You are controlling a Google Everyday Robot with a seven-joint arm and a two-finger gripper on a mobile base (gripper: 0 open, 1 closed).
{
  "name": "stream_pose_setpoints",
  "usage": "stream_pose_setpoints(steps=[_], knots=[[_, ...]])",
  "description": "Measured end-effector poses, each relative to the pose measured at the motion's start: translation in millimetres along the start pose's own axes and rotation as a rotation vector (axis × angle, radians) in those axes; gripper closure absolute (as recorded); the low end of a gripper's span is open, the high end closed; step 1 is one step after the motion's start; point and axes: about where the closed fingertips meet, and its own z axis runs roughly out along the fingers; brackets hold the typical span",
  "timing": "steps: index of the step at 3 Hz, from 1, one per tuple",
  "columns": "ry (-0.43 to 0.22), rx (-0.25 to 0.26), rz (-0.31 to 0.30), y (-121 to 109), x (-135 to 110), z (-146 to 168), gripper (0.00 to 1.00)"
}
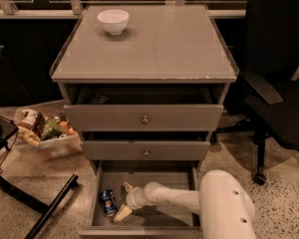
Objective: Pick pepsi can from bottom drawer and place on counter
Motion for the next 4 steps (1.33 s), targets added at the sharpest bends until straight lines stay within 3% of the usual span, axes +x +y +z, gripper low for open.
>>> stream_pose_setpoints(steps=[2, 4], knots=[[0.005, 0.007, -0.025, -3, -11, -3, 0.0], [-0.023, -0.078, -0.047, 0, -9, 24, 0.0]])
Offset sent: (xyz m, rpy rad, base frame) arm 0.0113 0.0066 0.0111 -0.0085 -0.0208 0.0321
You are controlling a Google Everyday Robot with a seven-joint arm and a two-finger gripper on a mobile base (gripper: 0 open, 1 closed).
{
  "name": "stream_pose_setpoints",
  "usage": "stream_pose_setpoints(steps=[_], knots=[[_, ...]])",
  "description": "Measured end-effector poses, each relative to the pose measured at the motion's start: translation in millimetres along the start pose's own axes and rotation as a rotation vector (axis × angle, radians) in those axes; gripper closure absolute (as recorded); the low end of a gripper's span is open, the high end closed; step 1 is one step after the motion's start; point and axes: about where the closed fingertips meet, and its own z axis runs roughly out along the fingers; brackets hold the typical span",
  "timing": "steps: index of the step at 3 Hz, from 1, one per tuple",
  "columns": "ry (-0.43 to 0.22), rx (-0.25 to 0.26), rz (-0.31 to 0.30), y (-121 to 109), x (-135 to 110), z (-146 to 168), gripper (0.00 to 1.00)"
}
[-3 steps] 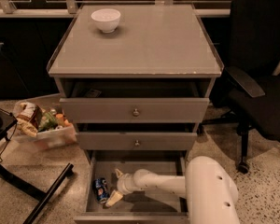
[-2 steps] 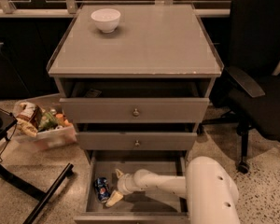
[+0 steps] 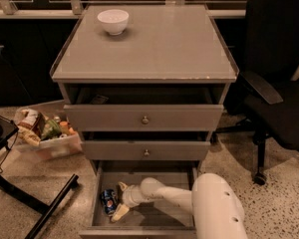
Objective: Pick pepsi can from bottom drawer and place on counter
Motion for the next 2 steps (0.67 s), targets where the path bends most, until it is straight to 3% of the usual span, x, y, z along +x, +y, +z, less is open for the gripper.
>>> stream_pose_setpoints(steps=[2], knots=[[-0.045, -0.146, -0.035, 6, -3, 41, 0.0]])
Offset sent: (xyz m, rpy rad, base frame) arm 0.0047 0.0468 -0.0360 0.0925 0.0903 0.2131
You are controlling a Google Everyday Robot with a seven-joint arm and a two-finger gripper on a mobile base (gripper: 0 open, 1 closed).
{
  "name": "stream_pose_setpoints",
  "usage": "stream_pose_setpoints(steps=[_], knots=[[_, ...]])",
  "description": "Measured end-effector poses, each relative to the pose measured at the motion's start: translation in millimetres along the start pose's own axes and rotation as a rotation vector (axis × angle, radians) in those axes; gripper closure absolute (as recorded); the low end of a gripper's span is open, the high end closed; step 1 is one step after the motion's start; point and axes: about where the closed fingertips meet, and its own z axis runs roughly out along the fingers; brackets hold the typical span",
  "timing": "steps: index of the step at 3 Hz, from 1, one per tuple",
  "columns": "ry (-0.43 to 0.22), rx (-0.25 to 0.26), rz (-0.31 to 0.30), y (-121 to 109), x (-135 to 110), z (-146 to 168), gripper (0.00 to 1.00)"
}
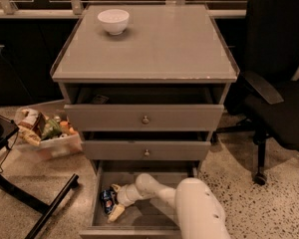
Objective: Pick pepsi can from bottom drawer and place on counter
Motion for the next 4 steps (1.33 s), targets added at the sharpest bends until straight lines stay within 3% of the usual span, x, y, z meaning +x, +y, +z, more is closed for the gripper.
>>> stream_pose_setpoints(steps=[1, 2, 3, 4], knots=[[-0.041, -0.058, -0.017, 2, -3, 12, 0.19], [-0.067, -0.076, -0.023, 3, -4, 13, 0.42], [-0.108, -0.067, -0.028, 0, -3, 8, 0.65], [-0.155, -0.025, -0.043, -2, -2, -11, 0.88]])
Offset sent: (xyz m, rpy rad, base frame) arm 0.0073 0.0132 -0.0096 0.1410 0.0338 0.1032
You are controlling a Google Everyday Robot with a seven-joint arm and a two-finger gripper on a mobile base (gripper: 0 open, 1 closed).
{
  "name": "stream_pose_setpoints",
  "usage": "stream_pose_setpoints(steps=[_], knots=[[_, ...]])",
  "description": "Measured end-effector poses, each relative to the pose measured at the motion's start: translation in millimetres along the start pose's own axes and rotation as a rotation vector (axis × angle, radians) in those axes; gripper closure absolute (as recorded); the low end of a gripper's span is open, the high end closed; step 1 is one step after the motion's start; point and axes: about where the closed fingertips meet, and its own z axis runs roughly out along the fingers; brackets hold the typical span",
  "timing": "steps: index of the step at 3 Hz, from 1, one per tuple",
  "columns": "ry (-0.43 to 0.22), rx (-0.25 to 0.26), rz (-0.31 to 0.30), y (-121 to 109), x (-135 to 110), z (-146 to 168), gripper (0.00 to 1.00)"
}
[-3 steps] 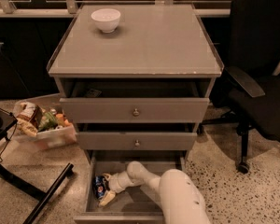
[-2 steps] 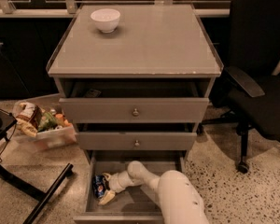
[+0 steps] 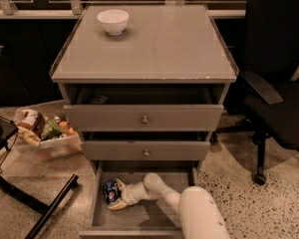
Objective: Pick pepsi can from bottom drawer and place on counter
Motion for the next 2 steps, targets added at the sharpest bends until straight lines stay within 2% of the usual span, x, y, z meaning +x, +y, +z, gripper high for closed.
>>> stream_pose_setpoints(steps=[1, 2], knots=[[-0.035, 0.06, -0.033, 3, -3, -31, 1.0], [-0.064, 0.103, -0.061, 14, -4, -65, 1.0]])
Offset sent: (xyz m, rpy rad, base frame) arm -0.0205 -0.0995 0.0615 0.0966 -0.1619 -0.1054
